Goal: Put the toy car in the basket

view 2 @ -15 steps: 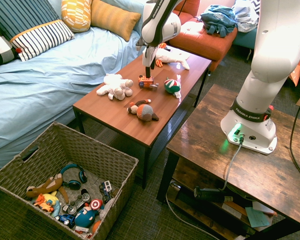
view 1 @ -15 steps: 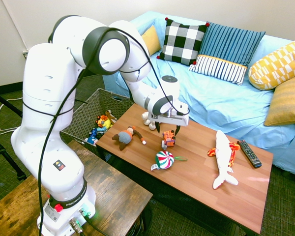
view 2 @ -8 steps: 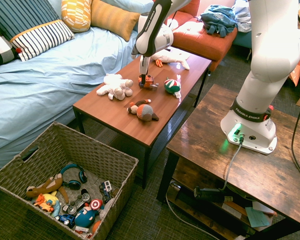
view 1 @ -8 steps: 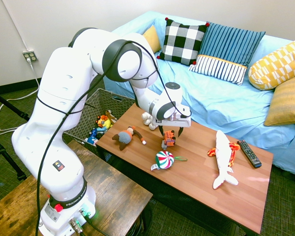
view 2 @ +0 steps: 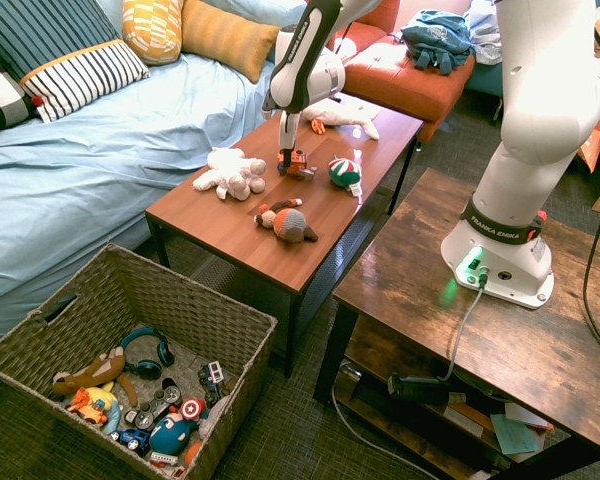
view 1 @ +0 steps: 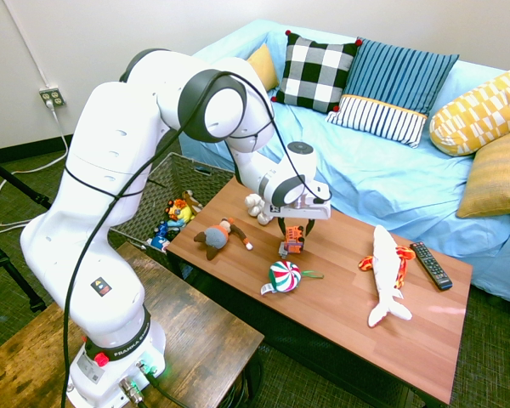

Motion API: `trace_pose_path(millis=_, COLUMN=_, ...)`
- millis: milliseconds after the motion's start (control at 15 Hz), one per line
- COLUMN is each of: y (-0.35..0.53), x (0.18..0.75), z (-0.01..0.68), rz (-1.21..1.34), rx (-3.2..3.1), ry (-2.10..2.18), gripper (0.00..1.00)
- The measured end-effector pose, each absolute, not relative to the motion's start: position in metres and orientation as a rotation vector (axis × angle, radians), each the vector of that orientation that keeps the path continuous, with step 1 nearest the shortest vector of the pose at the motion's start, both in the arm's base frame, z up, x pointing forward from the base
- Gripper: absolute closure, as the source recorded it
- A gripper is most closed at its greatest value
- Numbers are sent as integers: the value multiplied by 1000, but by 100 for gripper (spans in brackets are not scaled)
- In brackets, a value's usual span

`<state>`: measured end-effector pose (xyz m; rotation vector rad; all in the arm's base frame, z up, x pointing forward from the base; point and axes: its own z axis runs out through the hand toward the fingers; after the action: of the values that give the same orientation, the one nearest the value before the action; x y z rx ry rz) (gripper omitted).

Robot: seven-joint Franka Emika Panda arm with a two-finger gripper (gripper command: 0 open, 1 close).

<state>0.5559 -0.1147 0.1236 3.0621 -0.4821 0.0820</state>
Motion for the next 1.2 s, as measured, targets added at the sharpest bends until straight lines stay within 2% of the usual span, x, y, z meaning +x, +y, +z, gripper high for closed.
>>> trace_pose_path(millis=467, y=-122, x=562, z=132, rz=83, rx=3061, ry=-521, gripper=100)
trace_pose_path(millis=733, y=-113, x=575, z=200, rz=149, rx=3085, ry=-524, gripper=100)
trace_pose_path(millis=933, y=-15, x=569, z=260, rz=211, rx=3101, ry=-381, gripper=100)
trace_pose_path(millis=1200, y=222, x=527, z=294, rz=223, rx=3058, ry=-132, gripper=100)
